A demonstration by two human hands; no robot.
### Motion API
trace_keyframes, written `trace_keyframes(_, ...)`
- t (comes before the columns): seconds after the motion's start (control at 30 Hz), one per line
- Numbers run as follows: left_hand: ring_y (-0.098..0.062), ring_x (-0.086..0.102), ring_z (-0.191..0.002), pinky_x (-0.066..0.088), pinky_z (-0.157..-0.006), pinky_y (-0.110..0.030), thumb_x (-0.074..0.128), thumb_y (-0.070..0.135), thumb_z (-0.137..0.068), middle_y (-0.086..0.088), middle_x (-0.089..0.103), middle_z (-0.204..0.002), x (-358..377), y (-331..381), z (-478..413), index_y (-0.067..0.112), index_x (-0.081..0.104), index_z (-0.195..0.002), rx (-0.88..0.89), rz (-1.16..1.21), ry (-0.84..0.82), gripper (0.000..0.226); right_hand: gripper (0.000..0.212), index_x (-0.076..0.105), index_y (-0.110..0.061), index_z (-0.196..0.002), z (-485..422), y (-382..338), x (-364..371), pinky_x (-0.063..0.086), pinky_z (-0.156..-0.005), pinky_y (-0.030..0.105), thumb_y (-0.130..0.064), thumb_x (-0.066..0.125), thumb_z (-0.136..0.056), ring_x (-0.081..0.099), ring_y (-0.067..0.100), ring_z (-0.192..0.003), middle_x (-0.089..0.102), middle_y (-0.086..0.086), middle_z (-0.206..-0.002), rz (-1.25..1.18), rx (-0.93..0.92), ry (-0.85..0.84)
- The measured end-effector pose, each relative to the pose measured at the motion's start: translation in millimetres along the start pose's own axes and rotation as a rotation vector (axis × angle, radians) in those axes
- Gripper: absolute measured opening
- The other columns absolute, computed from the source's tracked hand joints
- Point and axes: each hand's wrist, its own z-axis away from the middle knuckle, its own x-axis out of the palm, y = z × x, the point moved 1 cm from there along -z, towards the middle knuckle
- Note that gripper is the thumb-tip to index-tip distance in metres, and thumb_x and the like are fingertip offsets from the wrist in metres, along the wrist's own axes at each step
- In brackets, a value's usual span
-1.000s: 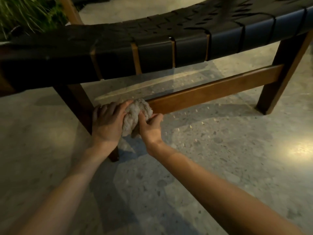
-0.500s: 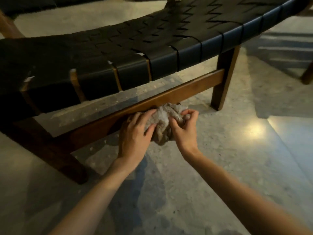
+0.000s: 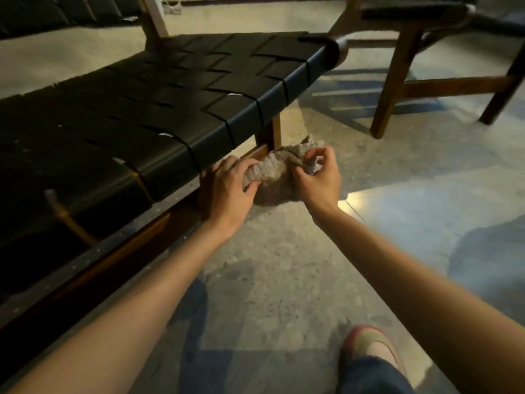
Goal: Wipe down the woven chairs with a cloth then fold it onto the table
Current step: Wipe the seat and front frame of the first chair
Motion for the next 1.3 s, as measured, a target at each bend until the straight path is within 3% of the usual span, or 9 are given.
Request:
trace_keyframes(0.13, -0.014, 0.038, -0.116, 0.011, -0.085, -0.013, 0.065, 0.016, -0.086, -0.002, 0.058, -0.124, 20, 13, -31, 0.017, 0.063, -0.117, -0.088, -0.012, 0.082, 0.031, 0.017, 0.048, -0.02, -0.095, -37, 20, 10, 0.053, -0.088, 0.044, -0.009, 0.061, -0.089, 0.055, 0.018, -0.106, 0.056, 0.001, -0.11, -0.035, 0.014, -0.016)
trace_keyframes(0.33, -0.022, 0.042, -0.114, 0.035, -0.092, -0.034, 0.064, 0.014, -0.087, -0.009, 0.055, -0.124, 42, 14, -58, 0.016, 0.064, -0.119, -0.157, -0.004, 0.205, 0.032, 0.022, 0.048, -0.022, -0.11, -85, 34, 21, 0.048, -0.094, 0.047, -0.016, 0.058, -0.092, 0.05, 0.024, -0.115, 0.05, -0.009, -0.115, -0.039, -0.081, -0.115)
trace_keyframes(0.47, -0.022, 0.048, -0.112, 0.036, -0.089, -0.029, 0.061, 0.013, -0.09, -0.008, 0.057, -0.119, 63, 5, -81, 0.015, 0.061, -0.118, -0.23, -0.044, 0.215, 0.028, 0.051, 0.031, -0.025, -0.138, -111, 46, 36, 0.051, -0.095, 0.034, -0.025, 0.058, -0.094, 0.049, 0.016, -0.117, 0.044, 0.001, -0.135, -0.229, 0.008, -0.46)
trace_keyframes(0.57, -0.012, 0.059, -0.092, 0.039, -0.077, -0.017, 0.065, 0.012, -0.086, 0.008, 0.058, -0.087, 69, -5, -95, 0.023, 0.055, -0.101, -0.289, 0.067, 0.197, 0.021, 0.062, 0.024, -0.025, -0.141, -114, 60, 53, 0.05, -0.096, 0.029, -0.033, 0.061, -0.092, 0.052, 0.008, -0.114, 0.047, -0.005, -0.128, -0.25, -0.014, -0.633)
trace_keyframes(0.7, 0.005, 0.057, -0.084, 0.042, -0.068, 0.0, 0.058, 0.008, -0.09, 0.018, 0.056, -0.092, 71, -25, -107, 0.028, 0.053, -0.101, -0.217, 0.181, 0.035, 0.024, 0.065, 0.034, -0.026, -0.137, -117, 71, 72, 0.049, -0.096, 0.035, -0.048, 0.064, -0.084, 0.049, 0.0, -0.111, 0.049, -0.012, -0.124, -0.126, -0.161, -0.5)
trace_keyframes(0.87, -0.001, 0.06, -0.096, 0.046, -0.074, -0.01, 0.039, 0.014, -0.1, 0.016, 0.063, -0.096, 61, -55, -104, 0.029, 0.055, -0.111, -0.332, 0.313, 0.019, 0.024, 0.065, 0.035, -0.016, -0.137, -122, 60, 81, 0.052, -0.086, 0.045, -0.035, 0.067, -0.084, 0.058, 0.017, -0.108, 0.057, 0.002, -0.123, -0.119, -0.338, -0.354)
trace_keyframes(1.03, -0.007, 0.047, -0.095, 0.033, -0.072, -0.018, 0.035, 0.024, -0.101, 0.002, 0.055, -0.107, 55, -50, -78, 0.016, 0.056, -0.121, -0.285, -0.087, 0.084, 0.031, 0.065, 0.031, -0.006, -0.14, -134, 22, 89, 0.053, -0.083, 0.043, -0.031, 0.063, -0.089, 0.06, 0.023, -0.107, 0.057, 0.009, -0.125, -0.077, -0.509, -0.227)
trace_keyframes(1.23, -0.005, 0.043, -0.089, 0.031, -0.064, -0.007, 0.036, 0.021, -0.101, -0.005, 0.057, -0.11, 49, -43, -64, 0.013, 0.051, -0.129, -0.203, -0.192, 0.072, 0.033, 0.061, 0.045, -0.005, -0.134, -141, 8, 97, 0.05, -0.081, 0.028, -0.028, 0.066, -0.082, 0.06, 0.017, -0.102, 0.063, 0.008, -0.117, -0.069, -0.554, -0.078)
trace_keyframes(1.3, -0.008, 0.045, -0.086, 0.032, -0.065, -0.013, 0.038, 0.02, -0.1, -0.009, 0.059, -0.11, 47, -43, -61, 0.011, 0.05, -0.129, -0.186, -0.232, 0.055, 0.033, 0.059, 0.044, -0.007, -0.133, -136, 23, 94, 0.053, -0.082, 0.031, -0.026, 0.068, -0.082, 0.06, 0.016, -0.102, 0.062, 0.007, -0.117, -0.054, -0.538, -0.099)
